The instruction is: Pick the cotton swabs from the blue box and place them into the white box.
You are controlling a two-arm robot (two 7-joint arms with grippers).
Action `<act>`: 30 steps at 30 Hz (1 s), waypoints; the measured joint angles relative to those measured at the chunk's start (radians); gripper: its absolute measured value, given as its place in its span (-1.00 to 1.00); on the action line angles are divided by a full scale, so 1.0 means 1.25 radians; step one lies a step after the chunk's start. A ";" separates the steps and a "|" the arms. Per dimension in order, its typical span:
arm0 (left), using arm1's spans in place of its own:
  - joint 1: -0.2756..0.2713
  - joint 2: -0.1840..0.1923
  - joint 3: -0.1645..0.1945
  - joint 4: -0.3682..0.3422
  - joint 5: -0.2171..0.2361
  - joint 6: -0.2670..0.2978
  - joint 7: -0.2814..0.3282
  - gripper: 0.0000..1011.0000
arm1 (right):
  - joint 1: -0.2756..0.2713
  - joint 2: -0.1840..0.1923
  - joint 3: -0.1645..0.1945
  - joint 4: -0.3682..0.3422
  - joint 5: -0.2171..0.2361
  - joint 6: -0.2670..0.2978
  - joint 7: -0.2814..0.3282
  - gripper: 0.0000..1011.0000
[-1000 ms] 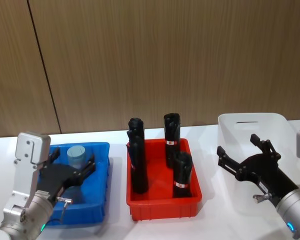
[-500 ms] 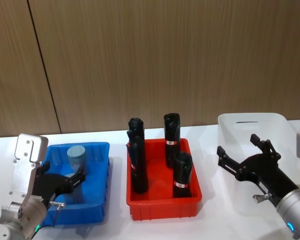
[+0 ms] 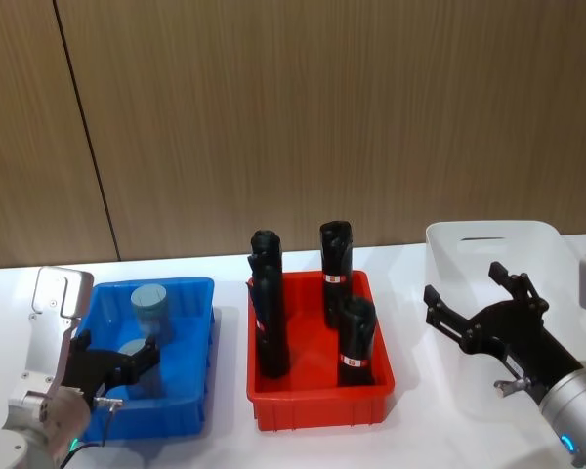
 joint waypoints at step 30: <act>-0.073 -0.059 -0.001 0.160 -0.025 -0.018 -0.066 0.99 | 0.000 0.000 0.000 0.000 0.000 0.000 0.000 0.98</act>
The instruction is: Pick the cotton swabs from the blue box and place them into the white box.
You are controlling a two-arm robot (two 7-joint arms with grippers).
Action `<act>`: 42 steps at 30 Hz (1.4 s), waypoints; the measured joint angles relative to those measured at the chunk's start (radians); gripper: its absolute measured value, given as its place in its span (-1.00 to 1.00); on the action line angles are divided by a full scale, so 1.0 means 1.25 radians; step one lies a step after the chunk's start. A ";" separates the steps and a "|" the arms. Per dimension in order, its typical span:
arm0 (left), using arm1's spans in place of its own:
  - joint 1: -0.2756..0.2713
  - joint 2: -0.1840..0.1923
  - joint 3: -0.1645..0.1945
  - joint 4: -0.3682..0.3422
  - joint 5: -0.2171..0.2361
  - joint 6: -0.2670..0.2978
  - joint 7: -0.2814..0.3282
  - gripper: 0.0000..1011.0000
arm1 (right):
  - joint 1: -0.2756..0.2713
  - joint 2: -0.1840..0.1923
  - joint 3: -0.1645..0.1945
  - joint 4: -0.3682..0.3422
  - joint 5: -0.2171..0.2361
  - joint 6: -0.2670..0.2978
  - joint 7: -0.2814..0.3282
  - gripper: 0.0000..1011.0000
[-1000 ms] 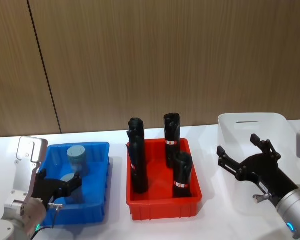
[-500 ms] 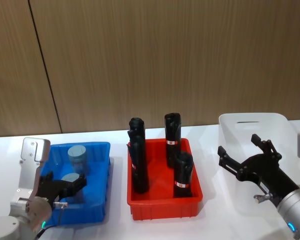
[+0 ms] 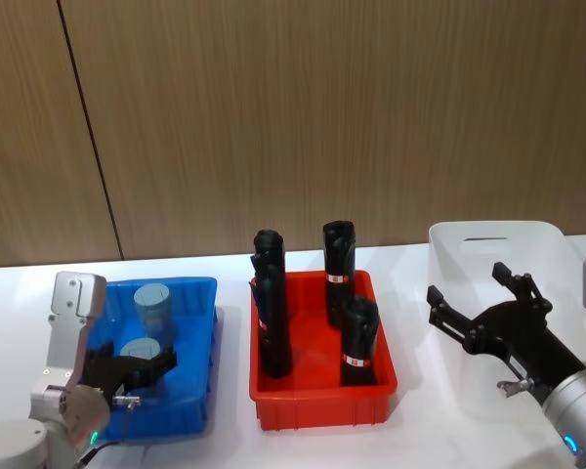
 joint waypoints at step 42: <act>-0.008 -0.021 -0.001 0.028 0.022 0.009 0.006 0.30 | 0.000 0.000 0.000 0.000 0.000 0.000 0.000 0.98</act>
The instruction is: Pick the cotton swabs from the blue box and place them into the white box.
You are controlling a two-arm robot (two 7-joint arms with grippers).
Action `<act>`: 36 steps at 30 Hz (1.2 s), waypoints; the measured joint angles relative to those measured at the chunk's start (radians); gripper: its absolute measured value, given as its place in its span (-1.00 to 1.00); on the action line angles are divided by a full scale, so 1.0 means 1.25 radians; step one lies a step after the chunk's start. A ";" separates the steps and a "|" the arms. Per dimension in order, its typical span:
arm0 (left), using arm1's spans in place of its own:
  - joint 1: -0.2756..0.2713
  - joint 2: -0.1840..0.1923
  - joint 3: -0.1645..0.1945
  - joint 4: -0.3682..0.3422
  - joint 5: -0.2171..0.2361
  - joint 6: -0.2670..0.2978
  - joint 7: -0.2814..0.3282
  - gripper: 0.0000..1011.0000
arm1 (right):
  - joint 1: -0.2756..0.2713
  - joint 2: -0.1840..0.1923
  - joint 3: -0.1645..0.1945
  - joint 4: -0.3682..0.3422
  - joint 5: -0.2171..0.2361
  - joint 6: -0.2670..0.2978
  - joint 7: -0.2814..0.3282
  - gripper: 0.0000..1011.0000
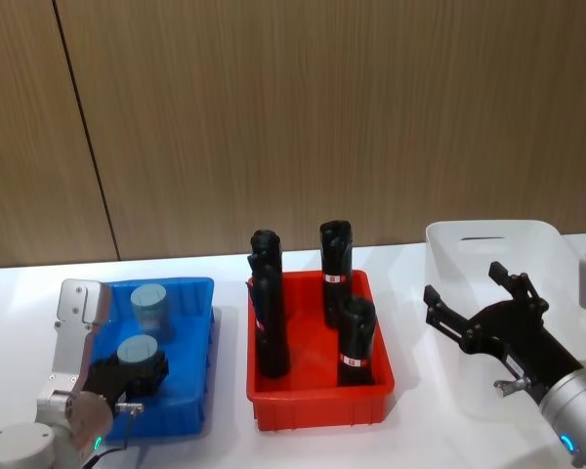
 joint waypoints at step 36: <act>0.043 0.075 -0.027 -0.187 0.061 -0.152 -0.265 0.31 | 0.000 0.000 0.000 0.000 0.000 0.000 0.000 0.98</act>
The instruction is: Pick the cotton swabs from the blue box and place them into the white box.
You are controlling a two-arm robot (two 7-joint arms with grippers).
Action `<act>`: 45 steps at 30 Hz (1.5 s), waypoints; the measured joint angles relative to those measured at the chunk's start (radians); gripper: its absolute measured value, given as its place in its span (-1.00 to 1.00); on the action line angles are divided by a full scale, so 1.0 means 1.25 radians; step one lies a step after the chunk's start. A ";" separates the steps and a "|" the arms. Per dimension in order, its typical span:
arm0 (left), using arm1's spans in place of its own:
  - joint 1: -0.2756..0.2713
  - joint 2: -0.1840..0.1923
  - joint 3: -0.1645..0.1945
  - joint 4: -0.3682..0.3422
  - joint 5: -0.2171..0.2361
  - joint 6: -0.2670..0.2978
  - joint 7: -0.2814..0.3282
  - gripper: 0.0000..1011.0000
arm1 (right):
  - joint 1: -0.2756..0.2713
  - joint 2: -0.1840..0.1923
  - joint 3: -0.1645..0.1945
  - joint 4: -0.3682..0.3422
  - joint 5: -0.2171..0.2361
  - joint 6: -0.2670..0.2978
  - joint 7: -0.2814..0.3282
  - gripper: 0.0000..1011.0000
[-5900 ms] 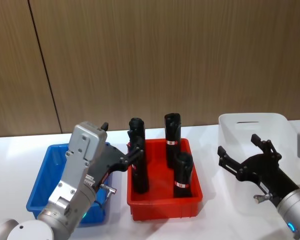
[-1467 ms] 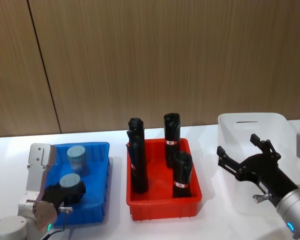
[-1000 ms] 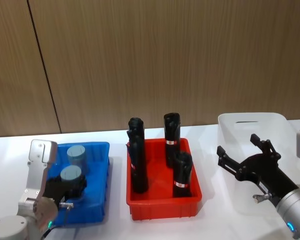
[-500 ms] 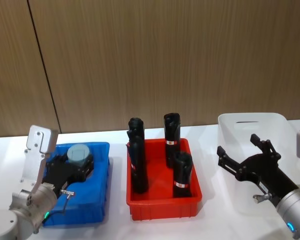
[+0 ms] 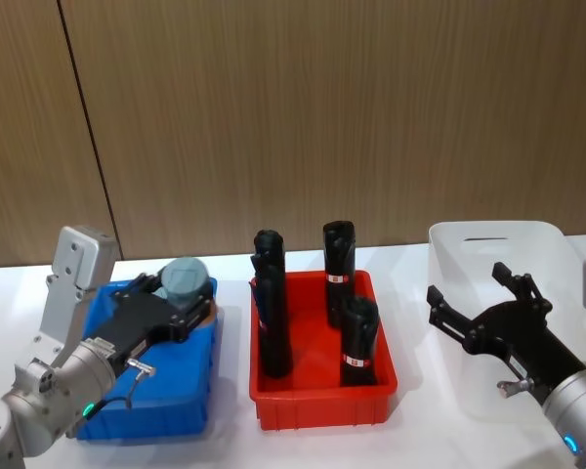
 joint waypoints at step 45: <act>-0.048 0.029 0.007 0.042 -0.068 -0.103 -0.518 0.30 | 0.000 0.000 0.000 0.000 0.000 0.000 0.000 0.98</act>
